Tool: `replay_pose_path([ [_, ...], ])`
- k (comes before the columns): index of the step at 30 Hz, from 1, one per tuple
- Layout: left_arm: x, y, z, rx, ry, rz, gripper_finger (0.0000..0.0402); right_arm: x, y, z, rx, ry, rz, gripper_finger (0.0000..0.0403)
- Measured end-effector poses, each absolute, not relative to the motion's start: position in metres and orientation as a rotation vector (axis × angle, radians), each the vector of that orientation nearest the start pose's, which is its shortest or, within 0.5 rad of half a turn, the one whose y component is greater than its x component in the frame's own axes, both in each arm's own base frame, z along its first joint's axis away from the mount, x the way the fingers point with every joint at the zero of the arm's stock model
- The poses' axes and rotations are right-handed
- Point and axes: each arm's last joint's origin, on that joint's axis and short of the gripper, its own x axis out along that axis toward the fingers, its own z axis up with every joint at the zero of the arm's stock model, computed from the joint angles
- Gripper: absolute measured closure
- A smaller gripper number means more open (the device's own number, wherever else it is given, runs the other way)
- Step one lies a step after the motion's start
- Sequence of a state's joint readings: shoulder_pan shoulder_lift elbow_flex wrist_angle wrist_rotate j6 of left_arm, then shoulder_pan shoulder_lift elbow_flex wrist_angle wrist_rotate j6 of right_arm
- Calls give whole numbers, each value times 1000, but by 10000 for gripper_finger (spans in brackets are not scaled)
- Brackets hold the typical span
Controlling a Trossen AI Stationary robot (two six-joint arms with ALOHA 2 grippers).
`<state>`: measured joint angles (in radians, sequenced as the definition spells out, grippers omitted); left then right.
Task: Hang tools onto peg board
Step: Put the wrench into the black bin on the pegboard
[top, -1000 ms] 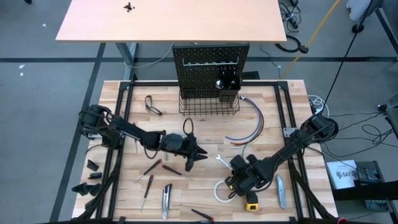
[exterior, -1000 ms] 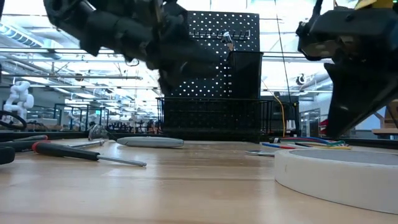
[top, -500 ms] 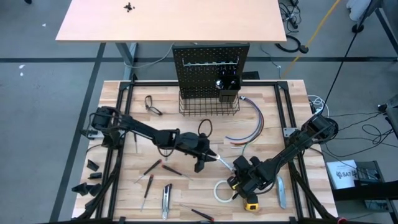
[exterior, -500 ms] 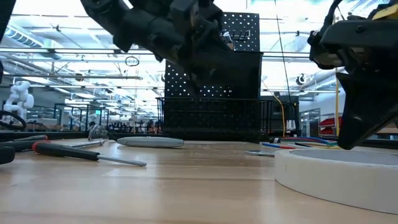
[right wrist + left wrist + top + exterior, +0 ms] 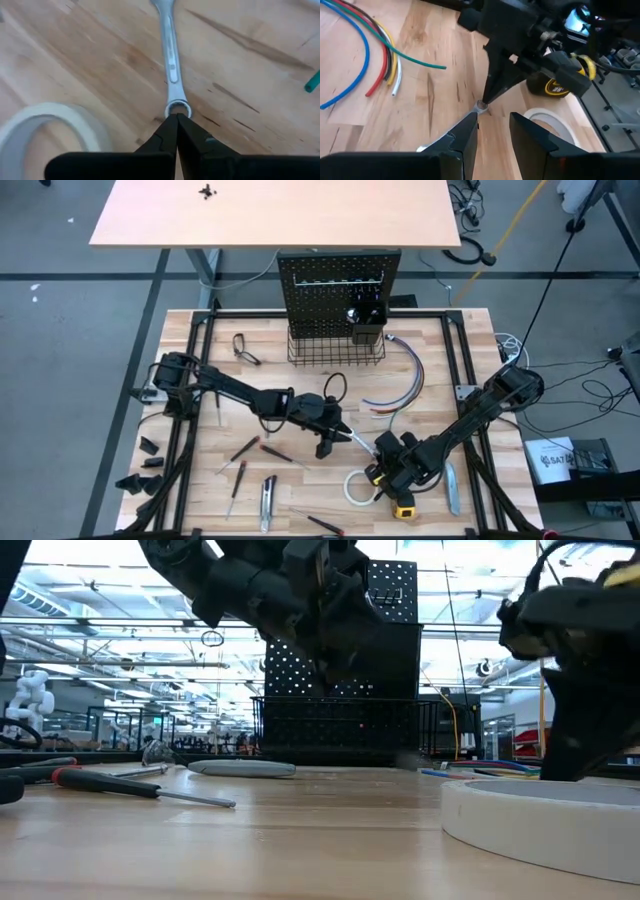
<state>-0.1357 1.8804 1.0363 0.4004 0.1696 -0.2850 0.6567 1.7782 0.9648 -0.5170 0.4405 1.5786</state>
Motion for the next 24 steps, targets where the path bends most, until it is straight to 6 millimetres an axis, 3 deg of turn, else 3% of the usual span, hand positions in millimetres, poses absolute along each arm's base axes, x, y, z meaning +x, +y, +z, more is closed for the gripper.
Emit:
replay_pose_path([
  [4, 392, -53, 171, -284, 481, -226, 285, 252, 178, 124, 763, 896, -652, 403],
  [13, 400, -36, 169, -372, 481, -165, 285, 250, 177, 121, 764, 913, -658, 403],
  [20, 419, -51, 171, -24, 692, -339, 284, 250, 177, 120, 764, 924, -658, 403],
  [24, 435, -60, 171, 102, 848, -397, 262, 250, 177, 120, 763, 927, -659, 403],
])
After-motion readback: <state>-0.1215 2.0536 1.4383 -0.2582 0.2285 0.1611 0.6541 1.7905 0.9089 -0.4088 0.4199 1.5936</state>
